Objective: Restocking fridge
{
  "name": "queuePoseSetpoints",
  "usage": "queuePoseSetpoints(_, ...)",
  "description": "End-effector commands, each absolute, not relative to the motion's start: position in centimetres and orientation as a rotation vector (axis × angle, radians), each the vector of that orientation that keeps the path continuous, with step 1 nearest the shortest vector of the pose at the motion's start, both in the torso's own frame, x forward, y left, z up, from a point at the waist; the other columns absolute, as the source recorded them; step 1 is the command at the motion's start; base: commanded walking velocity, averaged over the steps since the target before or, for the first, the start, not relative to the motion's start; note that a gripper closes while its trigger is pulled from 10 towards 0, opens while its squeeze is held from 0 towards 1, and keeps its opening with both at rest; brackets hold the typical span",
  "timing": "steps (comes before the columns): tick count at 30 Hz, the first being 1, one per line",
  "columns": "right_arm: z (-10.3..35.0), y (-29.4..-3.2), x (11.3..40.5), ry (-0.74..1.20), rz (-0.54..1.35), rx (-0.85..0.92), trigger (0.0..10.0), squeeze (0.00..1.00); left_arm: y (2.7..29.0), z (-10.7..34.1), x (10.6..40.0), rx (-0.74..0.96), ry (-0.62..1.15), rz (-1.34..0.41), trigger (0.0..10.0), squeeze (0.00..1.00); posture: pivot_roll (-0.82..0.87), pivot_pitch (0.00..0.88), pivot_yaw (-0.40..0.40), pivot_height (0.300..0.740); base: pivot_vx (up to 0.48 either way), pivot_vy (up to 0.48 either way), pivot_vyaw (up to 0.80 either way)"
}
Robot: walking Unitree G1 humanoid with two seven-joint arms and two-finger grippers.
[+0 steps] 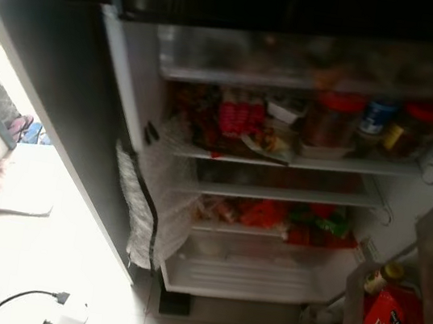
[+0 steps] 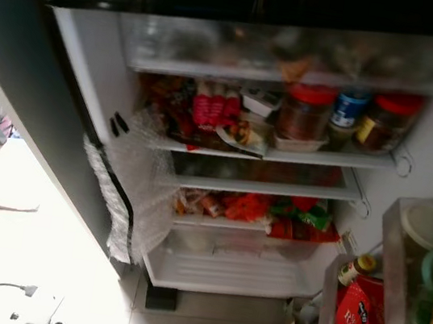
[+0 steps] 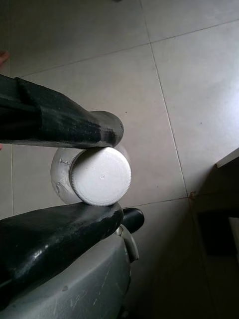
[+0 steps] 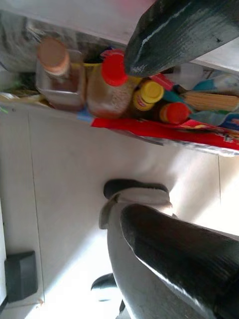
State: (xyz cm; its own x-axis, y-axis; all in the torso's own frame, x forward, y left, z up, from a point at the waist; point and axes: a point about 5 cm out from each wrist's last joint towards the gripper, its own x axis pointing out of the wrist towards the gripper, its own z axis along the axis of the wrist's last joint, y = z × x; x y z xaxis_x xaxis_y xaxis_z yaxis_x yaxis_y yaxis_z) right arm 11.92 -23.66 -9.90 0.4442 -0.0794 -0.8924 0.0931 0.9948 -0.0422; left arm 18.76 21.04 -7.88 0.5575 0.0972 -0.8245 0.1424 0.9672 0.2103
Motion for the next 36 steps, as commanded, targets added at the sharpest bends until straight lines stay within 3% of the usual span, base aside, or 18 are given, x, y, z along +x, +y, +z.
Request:
queuePoseSetpoints(1, -9.9, -23.7, 12.0, 1.109, -0.106, 0.010, 10.0, 0.00, 22.2, -8.0, 18.1, 0.281, 1.006, -0.003, 10.0, 0.00, 0.01, 0.087, 0.019, 0.740, 0.000, -0.244, 0.00)
queuePoseSetpoints(11, -9.9, -23.6, 12.0, 1.110, -0.097, 0.009, 10.0, 0.00, 22.2, -8.0, 18.1, 0.281, 1.005, -0.003, 10.0, 0.00, 0.01, 0.085, 0.022, 0.740, 0.000, -0.244, 0.00)
queuePoseSetpoints(23, -9.9, -23.5, 12.0, 1.111, -0.091, 0.015, 10.0, 0.00, 22.2, -7.9, 18.2, 0.293, 1.000, -0.025, 10.0, 0.00, 0.01, 0.083, 0.028, 0.740, 0.000, 0.000, 0.00)
queuePoseSetpoints(32, -9.9, -23.6, 12.0, 1.107, -0.098, 0.026, 10.0, 0.00, 21.7, -7.0, 19.3, 0.252, 0.809, -0.031, 10.0, 0.00, 0.01, 0.081, 0.028, 0.740, 0.000, 0.000, 0.00)
queuePoseSetpoints(36, -9.9, -23.7, 11.9, 1.113, -0.085, 0.013, 10.0, 0.00, 21.0, -6.4, 19.8, 0.149, 0.708, -0.062, 10.0, 0.00, 0.01, 0.077, 0.025, 0.740, 0.000, 0.000, 0.00)
